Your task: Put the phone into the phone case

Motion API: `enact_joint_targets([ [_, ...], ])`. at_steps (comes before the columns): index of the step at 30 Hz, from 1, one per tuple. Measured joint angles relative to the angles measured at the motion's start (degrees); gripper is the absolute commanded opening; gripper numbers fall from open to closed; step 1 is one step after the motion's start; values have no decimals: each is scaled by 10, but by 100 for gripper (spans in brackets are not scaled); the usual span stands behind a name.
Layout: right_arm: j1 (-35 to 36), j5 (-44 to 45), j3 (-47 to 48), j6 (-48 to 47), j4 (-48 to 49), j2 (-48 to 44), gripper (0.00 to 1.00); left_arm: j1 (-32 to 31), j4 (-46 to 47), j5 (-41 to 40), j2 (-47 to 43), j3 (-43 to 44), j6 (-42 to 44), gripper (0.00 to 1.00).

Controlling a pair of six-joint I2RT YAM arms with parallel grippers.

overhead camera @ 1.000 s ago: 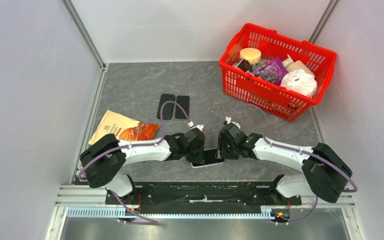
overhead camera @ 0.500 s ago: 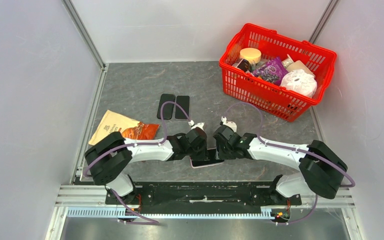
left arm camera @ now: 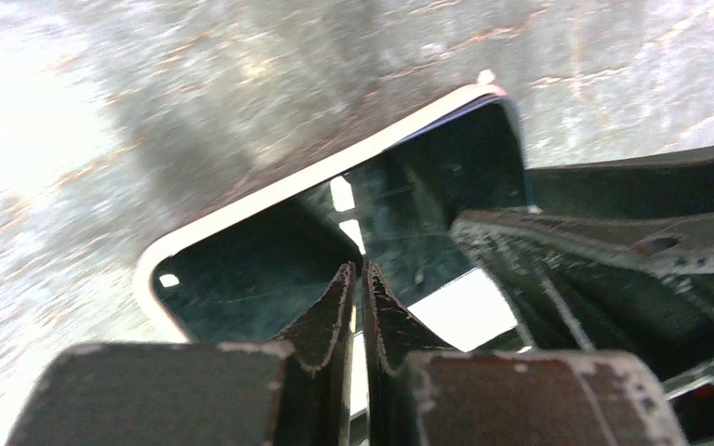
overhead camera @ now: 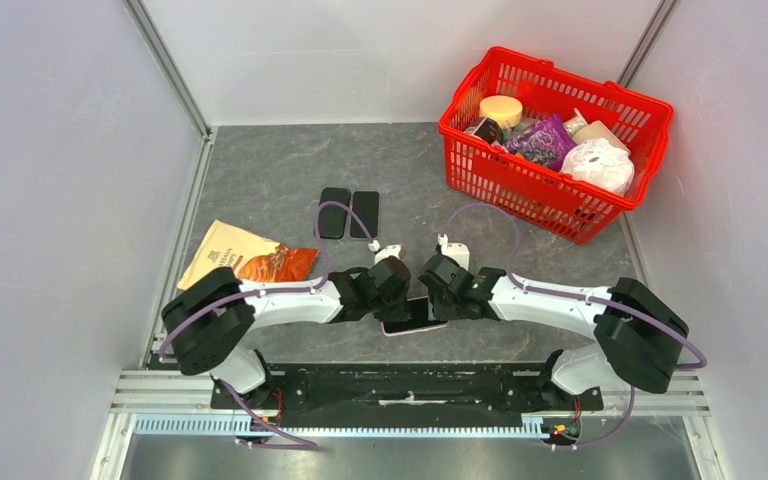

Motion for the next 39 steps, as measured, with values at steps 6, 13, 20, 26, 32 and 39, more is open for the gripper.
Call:
enact_joint_targets([
  [6,-9,-12,0,2,0,-10,56,0,-120,-48,-74,2,19,24],
  [13,-38,-46,-3,-4,-13,-24,56,5,-176,-86,-144,-7,22,28],
  [20,-40,-71,-3,-10,-23,-28,45,10,-177,-82,-138,-47,22,31],
  [26,-42,-77,-4,-12,-24,-28,32,18,-147,-65,-122,-57,22,32],
  [32,-45,-74,-4,-15,-32,-30,25,22,-114,-50,-106,-63,22,32],
  [39,-37,-65,0,-15,-33,-15,22,24,-92,-36,-89,-64,22,32],
])
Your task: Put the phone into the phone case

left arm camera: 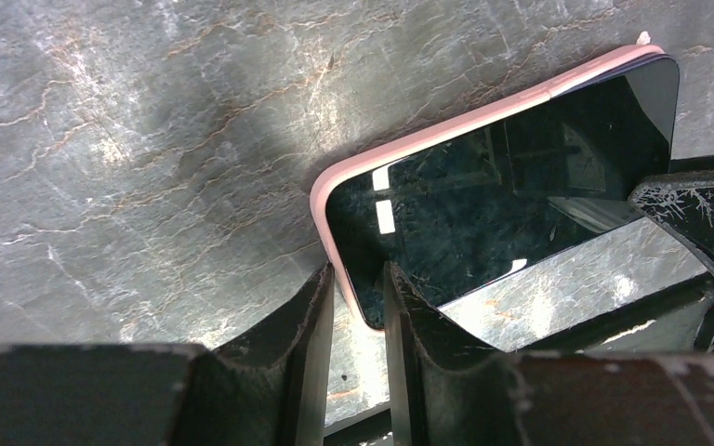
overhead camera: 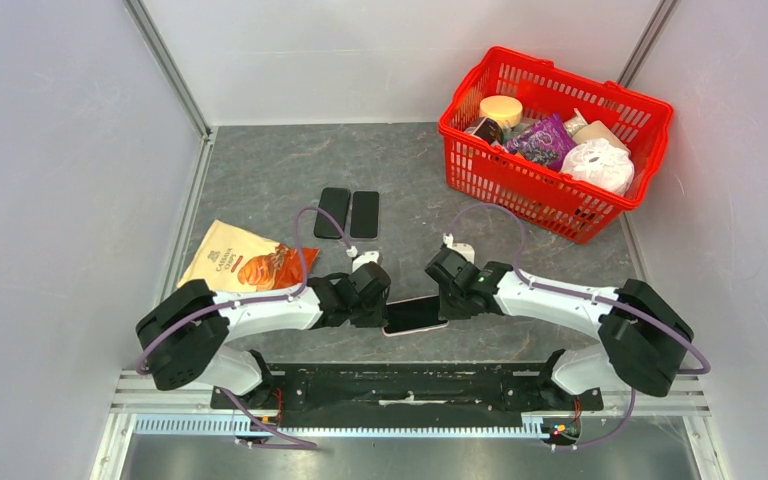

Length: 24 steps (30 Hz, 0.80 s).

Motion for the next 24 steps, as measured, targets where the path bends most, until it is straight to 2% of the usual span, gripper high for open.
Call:
enact_joint_targets([
  [15,45,63,37,-3,-32,59,19,1,0,6,8,5,0,31],
  [18,50,69,39,1,-32,62,23,1,-2,6,8,6,0,31],
  [24,41,-2,21,23,71,44,36,4,-2,9,8,7,0,31],
])
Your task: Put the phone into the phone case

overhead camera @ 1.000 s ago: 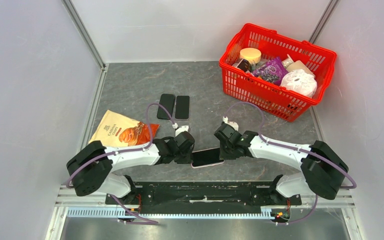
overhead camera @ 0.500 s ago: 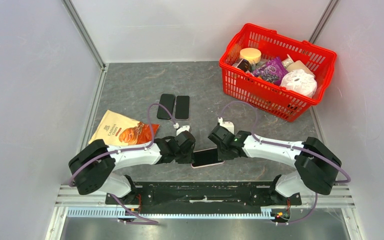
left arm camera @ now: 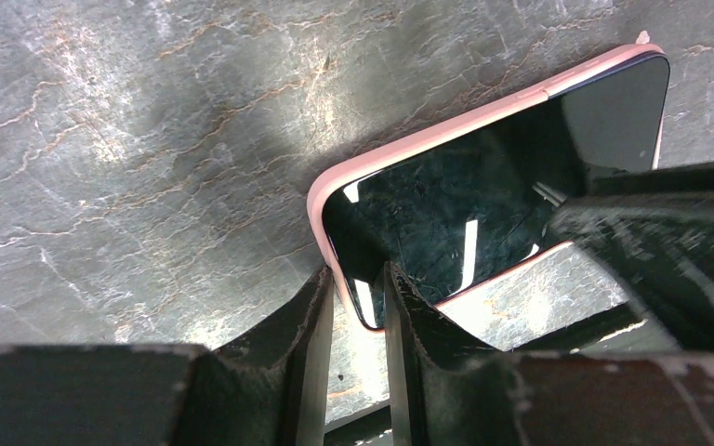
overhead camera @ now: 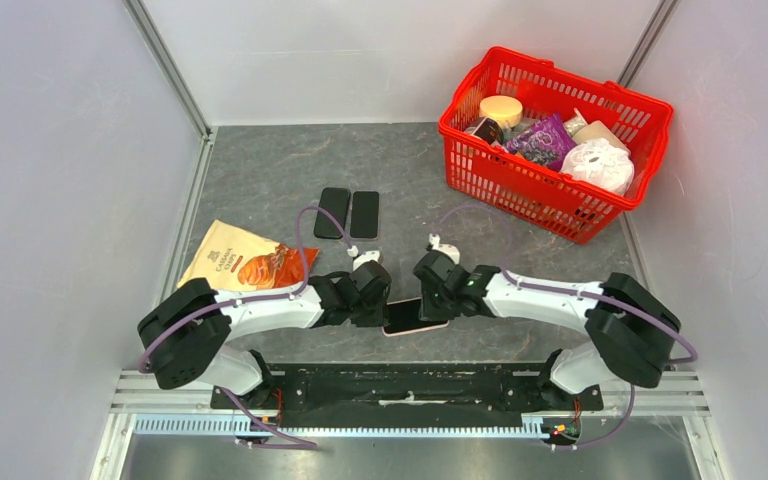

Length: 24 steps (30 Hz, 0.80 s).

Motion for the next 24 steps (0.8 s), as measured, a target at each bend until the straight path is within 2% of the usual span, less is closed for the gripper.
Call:
enact_joint_targets([
  [5,-66,-18,-32,-3,-21,-52,56,1,0,1,0,0,0,31],
  [7,-91,-18,-38,-12,-33,-63,59,1,0,0,0,0,0,31],
  [14,-126,-38,-49,-29,-35,-52,57,4,0,1,0,1,0,31],
  [24,-119,-63,-26,-32,-12,-16,40,4,-5,1,2,5,4,31],
])
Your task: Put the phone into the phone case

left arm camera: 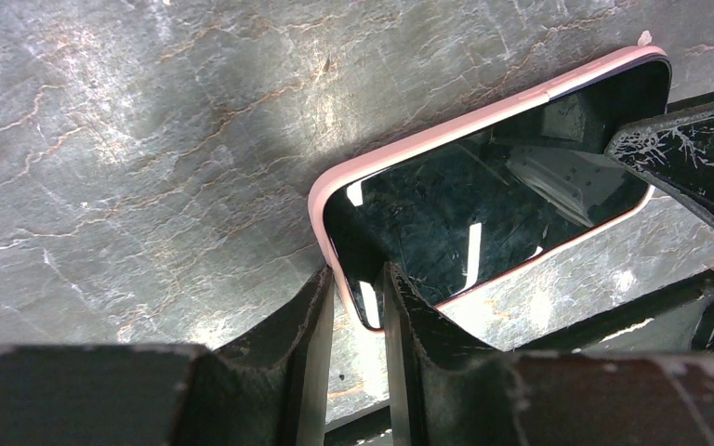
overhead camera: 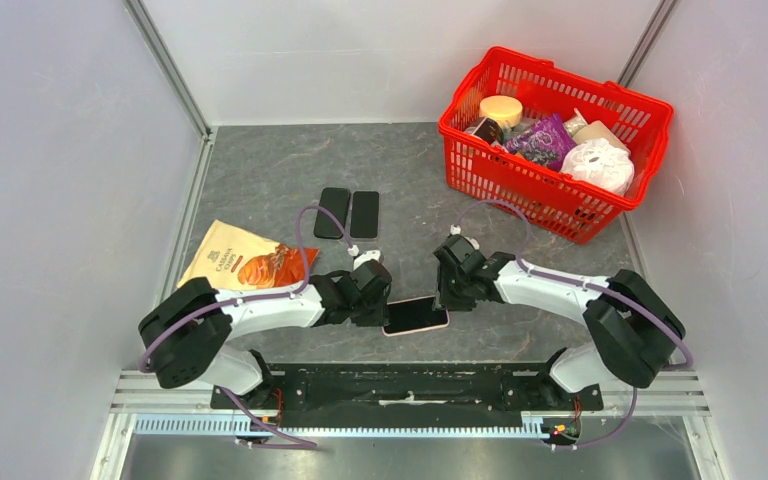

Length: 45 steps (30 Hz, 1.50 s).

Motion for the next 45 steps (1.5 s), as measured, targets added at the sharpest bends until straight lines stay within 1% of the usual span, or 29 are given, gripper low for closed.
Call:
enact_joint_targets([
  [7,28,43,21,6,-24,26,35,3,-7,4,5,6,2,31],
  [12,63,90,43,17,-46,50,33,5,-14,4,7,12,4,31],
  [16,80,122,52,24,-54,59,33,6,-20,5,8,17,5,31],
  [21,85,137,52,29,-53,57,45,7,-24,6,10,20,7,31],
  [24,81,134,42,30,-33,49,52,8,-24,9,11,21,9,31],
  [26,69,116,23,31,-3,38,54,9,-24,10,12,21,9,32],
  [29,48,81,-3,31,37,21,55,10,-24,12,15,22,9,32],
  [32,39,66,-17,29,54,9,53,15,-26,8,22,28,10,32],
  [34,36,59,-25,29,63,3,49,19,-27,0,29,36,11,32],
  [38,30,52,-39,31,75,-3,35,22,-37,-7,42,51,16,32],
  [41,30,53,-42,39,77,-4,34,24,-55,-11,56,70,22,32],
  [45,44,69,-33,52,70,-4,35,35,-97,-14,91,117,40,32],
])
